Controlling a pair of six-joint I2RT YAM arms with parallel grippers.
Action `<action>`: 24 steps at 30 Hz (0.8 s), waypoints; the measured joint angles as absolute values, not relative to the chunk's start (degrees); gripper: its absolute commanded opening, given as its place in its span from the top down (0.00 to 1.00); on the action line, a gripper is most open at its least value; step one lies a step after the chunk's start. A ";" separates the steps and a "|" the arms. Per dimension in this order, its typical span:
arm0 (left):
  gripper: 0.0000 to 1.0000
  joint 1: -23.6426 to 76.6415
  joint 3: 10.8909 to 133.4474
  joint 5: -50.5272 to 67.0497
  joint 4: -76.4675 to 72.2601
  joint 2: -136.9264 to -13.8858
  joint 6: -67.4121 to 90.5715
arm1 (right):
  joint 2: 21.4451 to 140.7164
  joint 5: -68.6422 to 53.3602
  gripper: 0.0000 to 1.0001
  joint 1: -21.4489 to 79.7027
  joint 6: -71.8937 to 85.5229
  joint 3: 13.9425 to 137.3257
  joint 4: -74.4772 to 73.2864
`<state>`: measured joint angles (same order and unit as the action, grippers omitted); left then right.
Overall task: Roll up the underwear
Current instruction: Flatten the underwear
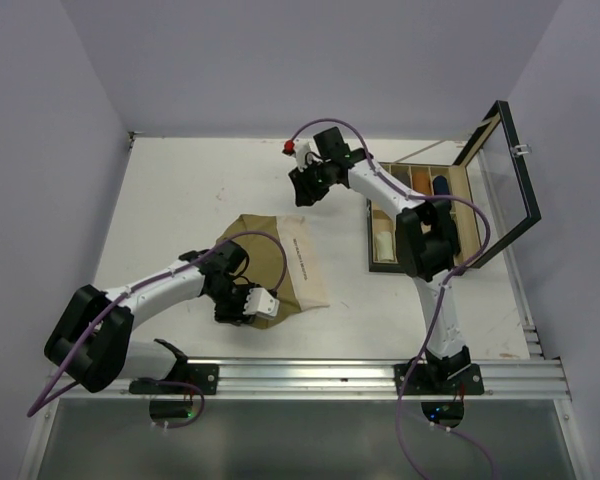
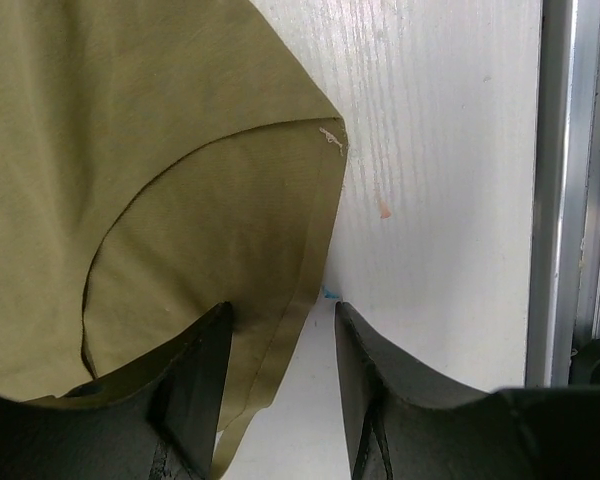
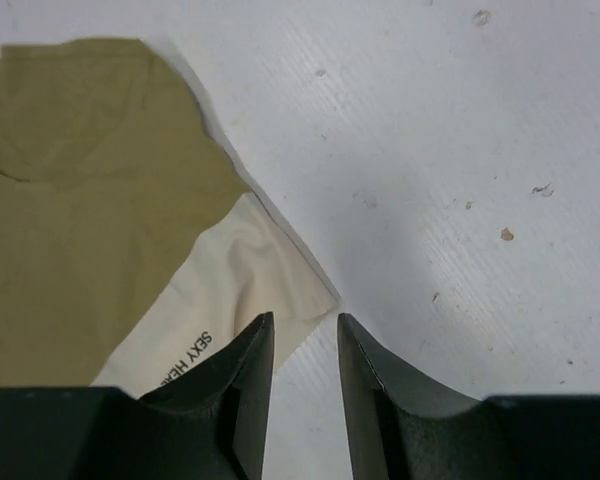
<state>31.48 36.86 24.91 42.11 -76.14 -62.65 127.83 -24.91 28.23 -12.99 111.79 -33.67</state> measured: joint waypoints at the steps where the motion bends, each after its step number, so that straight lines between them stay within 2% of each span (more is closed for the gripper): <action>1: 0.51 31.51 36.88 24.88 42.11 -76.18 -62.63 | 128.77 -24.69 0.62 28.23 -14.41 112.25 -34.28; 4: 0.51 31.51 36.97 24.88 42.09 -76.38 -62.63 | 130.04 -24.16 0.57 28.47 -17.69 111.90 -36.25; 20: 0.51 31.46 37.69 24.84 42.11 -77.41 -62.67 | 133.64 -21.71 0.61 31.55 -30.11 111.44 -36.75; 23: 0.51 31.42 37.82 24.84 42.15 -77.58 -62.67 | 135.24 -20.71 0.67 31.57 -32.32 111.44 -36.82; 24: 0.51 31.35 37.89 24.86 42.13 -77.67 -62.70 | 135.35 -20.40 0.77 31.57 -32.84 111.55 -36.42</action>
